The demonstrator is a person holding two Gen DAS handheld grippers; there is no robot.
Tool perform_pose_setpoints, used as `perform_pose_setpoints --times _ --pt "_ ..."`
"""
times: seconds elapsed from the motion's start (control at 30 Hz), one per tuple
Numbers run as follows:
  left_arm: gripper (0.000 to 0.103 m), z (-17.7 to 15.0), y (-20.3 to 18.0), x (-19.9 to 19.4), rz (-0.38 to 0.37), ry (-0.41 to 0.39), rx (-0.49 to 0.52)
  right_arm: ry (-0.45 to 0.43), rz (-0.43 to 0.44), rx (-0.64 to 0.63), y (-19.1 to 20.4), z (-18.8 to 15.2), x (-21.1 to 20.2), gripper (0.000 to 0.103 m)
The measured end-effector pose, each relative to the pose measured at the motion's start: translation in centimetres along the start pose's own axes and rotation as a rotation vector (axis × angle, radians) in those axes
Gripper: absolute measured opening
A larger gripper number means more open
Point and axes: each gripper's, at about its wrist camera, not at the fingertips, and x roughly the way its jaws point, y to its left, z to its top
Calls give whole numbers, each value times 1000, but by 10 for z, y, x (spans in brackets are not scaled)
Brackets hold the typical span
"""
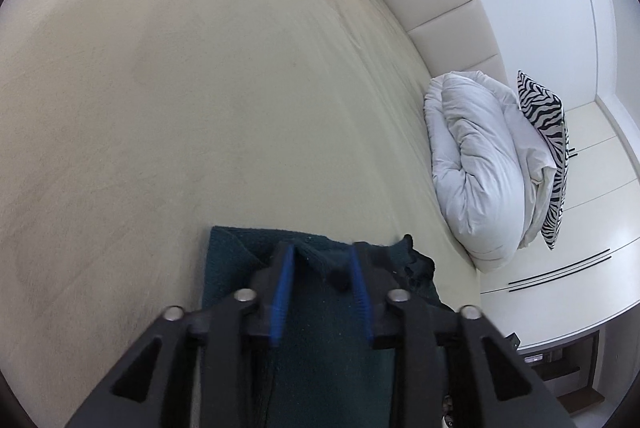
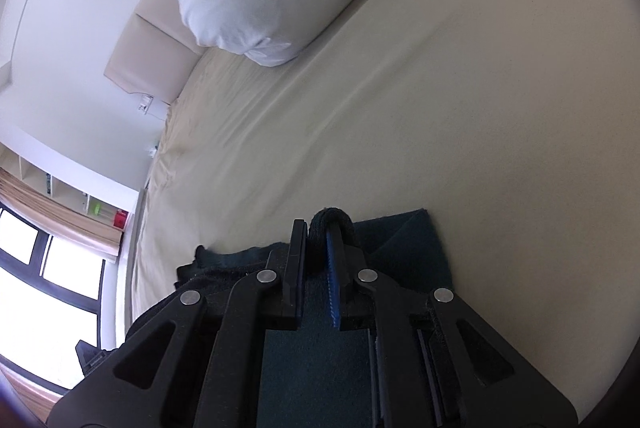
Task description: Fold small clothes
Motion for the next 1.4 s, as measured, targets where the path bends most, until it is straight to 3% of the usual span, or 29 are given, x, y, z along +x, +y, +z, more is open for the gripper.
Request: perform_pose_setpoints --times 0.03,0.07,0.1,0.13,0.33,0.6,0.8,1.0,1.17,1.4 --pt "54 -1 1 -4 -5 -15 -1 -6 -13 0 -2 -1 4 33" --pt "55 -2 2 -9 -10 -24 10 -32 -29 -4 -3 -2 5 44" --pt "55 -4 2 -13 -8 -24 18 -59 -45 -6 -4 -3 3 63" --pt "55 -8 3 -19 -9 -27 19 -90 -40 -6 -5 -4 0 66" --pt "55 -50 -7 -45 27 -30 120 -84 -62 -118 7 -14 -22 66" --pt "55 -110 -17 -70 99 -51 261 -24 -149 -388 28 -76 -48 66" --pt "53 -128 -12 -76 170 -62 335 -5 -152 -401 10 -108 -71 66" --pt "41 -136 -18 -73 217 -68 403 -8 -159 -393 -2 -121 -86 66" --pt "17 -138 -12 -69 252 -75 407 -16 -179 -401 -5 -126 -96 66" --pt "9 -141 -9 -70 273 -82 422 -1 -253 -451 -5 -130 -85 66"
